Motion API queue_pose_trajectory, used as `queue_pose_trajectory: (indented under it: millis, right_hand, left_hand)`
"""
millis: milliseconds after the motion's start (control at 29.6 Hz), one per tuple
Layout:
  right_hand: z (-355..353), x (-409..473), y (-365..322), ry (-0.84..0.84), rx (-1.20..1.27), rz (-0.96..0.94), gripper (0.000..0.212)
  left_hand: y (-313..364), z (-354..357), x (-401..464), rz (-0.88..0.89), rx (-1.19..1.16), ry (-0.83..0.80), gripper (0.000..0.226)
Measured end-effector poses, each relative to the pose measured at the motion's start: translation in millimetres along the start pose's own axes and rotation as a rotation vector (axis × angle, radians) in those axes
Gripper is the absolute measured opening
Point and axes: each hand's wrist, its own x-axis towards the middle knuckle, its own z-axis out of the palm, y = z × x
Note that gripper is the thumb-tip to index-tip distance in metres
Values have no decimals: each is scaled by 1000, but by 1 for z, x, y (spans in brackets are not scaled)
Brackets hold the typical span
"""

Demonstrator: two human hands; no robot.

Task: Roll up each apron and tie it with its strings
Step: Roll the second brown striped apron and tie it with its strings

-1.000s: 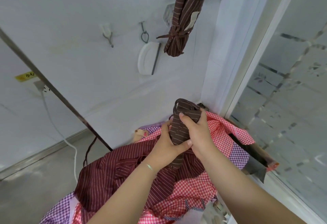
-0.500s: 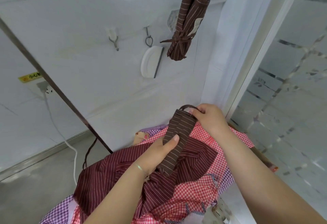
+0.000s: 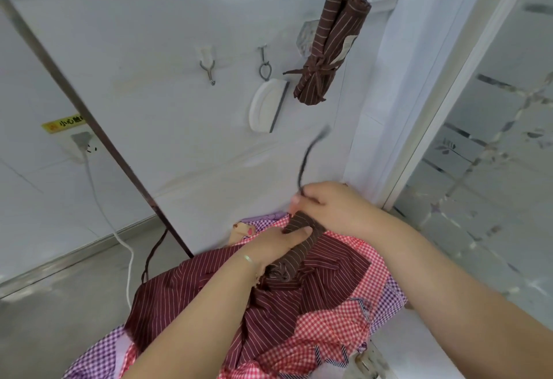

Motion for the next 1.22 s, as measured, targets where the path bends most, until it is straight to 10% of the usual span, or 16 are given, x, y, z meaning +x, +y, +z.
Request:
queue_pose_trajectory:
  millis: [270, 473, 642, 946, 1217]
  right_hand:
    - [9, 21, -33, -508, -335, -95, 38]
    - [8, 32, -29, -438, -110, 10, 35]
    - [-28, 27, 29, -18, 394, 231, 57]
    - [-32, -5, 54, -190, 301, 397, 86]
    - [-52, -3, 37, -29, 403, 396, 37]
  left_hand:
    - [14, 17, -17, 260, 590, -56, 58]
    - [4, 20, -13, 251, 354, 28, 45]
    - [3, 4, -14, 149, 42, 183, 51]
    - [2, -3, -11, 72, -283, 192, 34]
    - [4, 4, -7, 45, 241, 424, 48]
